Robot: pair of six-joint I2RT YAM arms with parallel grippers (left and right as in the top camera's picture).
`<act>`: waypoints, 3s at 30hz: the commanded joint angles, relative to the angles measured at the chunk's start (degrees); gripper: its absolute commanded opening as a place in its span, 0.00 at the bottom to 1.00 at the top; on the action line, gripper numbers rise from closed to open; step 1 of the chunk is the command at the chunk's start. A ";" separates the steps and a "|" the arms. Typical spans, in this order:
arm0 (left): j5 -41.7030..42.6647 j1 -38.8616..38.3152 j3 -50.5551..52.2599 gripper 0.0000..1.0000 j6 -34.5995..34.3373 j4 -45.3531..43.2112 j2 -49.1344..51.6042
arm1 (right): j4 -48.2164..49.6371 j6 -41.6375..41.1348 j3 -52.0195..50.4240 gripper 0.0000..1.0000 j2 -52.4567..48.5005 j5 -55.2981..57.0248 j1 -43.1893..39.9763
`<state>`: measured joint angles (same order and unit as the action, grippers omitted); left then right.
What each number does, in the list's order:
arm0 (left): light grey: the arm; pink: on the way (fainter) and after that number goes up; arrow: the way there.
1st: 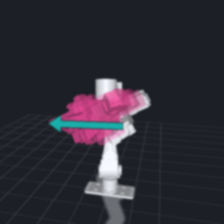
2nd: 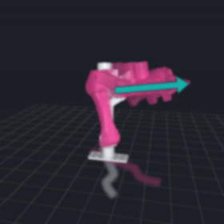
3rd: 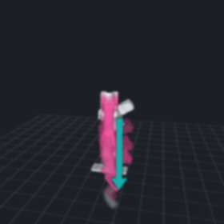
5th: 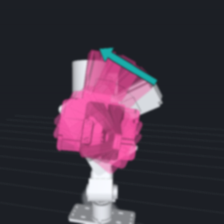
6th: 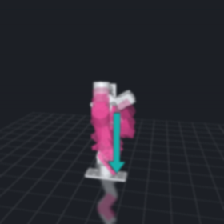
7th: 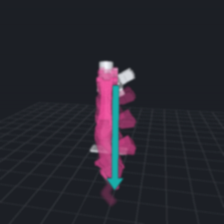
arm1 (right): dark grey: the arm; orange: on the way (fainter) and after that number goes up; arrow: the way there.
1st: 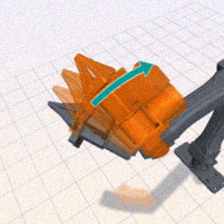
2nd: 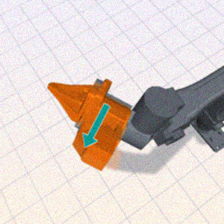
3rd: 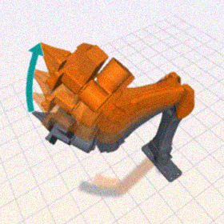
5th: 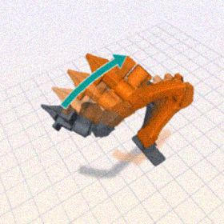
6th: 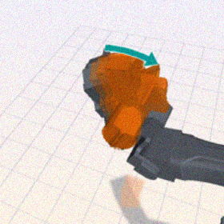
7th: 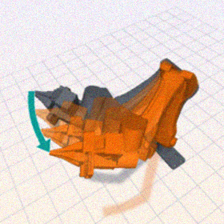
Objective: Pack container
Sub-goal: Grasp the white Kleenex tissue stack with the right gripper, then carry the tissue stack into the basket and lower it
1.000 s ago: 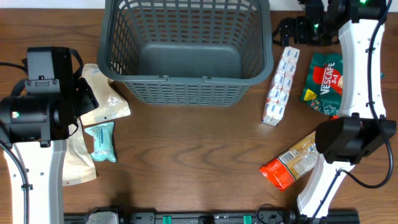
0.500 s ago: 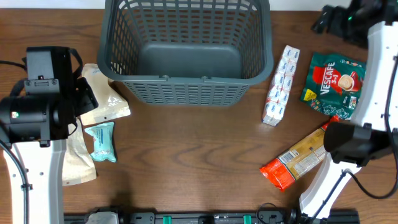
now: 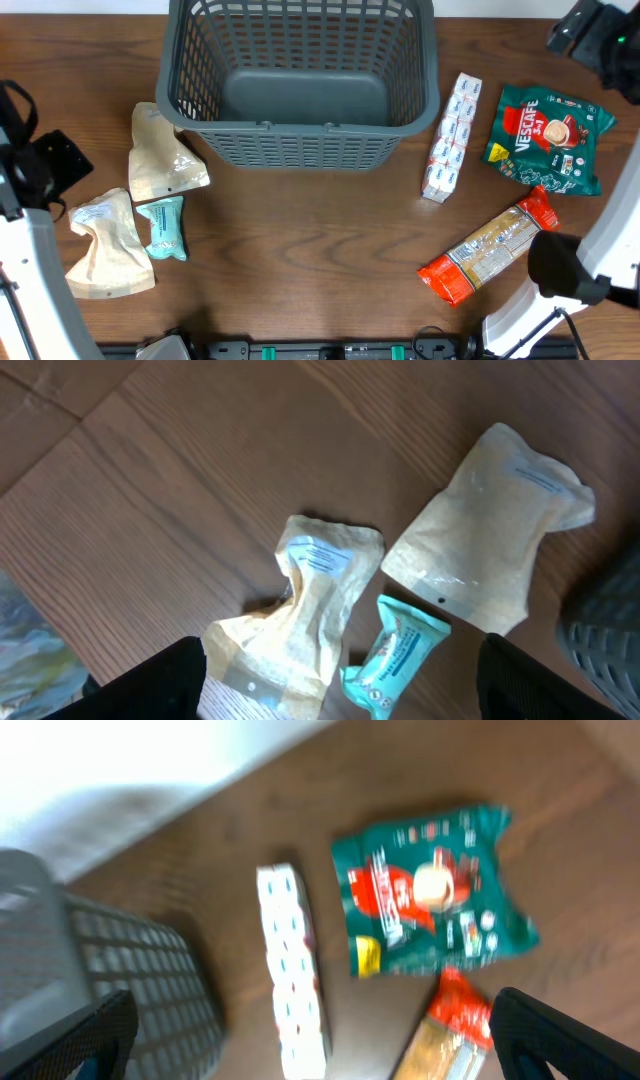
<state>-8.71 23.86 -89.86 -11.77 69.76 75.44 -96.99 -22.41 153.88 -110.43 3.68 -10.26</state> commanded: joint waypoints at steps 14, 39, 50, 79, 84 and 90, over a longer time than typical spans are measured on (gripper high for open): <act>5.31 0.94 -1.01 0.76 1.70 -0.39 2.01 | 17.33 -4.35 -36.35 0.99 -7.13 -3.56 4.17; 5.31 0.94 -1.01 0.76 1.70 -0.42 2.01 | 46.99 -5.84 -65.42 0.99 -7.34 -3.50 9.49; 5.31 0.94 -1.01 0.77 1.70 -0.42 2.01 | 51.65 -5.81 -70.84 0.59 -7.34 -3.52 9.49; 5.33 0.92 -1.01 0.77 1.70 -0.39 2.01 | 29.22 19.89 -15.98 0.01 -1.44 -6.40 10.27; 5.35 0.92 -1.01 0.77 1.70 -0.37 2.01 | 27.47 43.71 -8.87 0.01 -1.42 -10.54 19.74; 5.35 0.92 -1.01 0.77 1.70 0.20 2.01 | 29.83 61.37 -6.45 0.01 -1.42 -7.93 32.46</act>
<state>-3.36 24.60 -89.86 -10.46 69.52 77.28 -68.55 24.03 145.47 -112.62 -4.12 17.82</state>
